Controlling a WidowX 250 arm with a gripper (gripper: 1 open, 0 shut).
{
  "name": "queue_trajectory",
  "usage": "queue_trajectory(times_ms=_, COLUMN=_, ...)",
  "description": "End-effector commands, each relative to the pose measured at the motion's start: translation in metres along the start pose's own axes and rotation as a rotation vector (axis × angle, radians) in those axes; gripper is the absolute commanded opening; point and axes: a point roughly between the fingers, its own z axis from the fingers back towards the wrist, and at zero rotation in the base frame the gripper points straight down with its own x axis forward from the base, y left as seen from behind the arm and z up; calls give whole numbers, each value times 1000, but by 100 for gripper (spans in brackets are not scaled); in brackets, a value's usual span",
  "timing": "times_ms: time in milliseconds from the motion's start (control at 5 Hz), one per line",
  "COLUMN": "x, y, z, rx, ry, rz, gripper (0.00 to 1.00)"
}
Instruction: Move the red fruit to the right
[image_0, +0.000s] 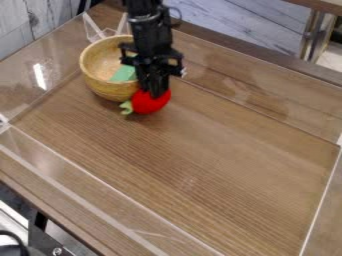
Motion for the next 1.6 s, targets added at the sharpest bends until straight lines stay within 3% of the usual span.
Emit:
queue_trajectory(times_ms=0, x=8, y=-15, z=22, rx=13, ry=-82, rz=22, gripper=0)
queue_trajectory(times_ms=200, x=10, y=-28, z=21, rx=16, ry=-103, rz=42, gripper=0)
queue_trajectory(times_ms=600, x=24, y=-70, z=-5, rx=21, ry=-108, rz=-77, gripper=0)
queue_trajectory(times_ms=1200, x=38, y=-83, z=-31, rx=41, ry=-92, rz=-199, gripper=0)
queue_trajectory(times_ms=1400, x=37, y=-76, z=-43, rx=45, ry=-88, rz=-213, gripper=0)
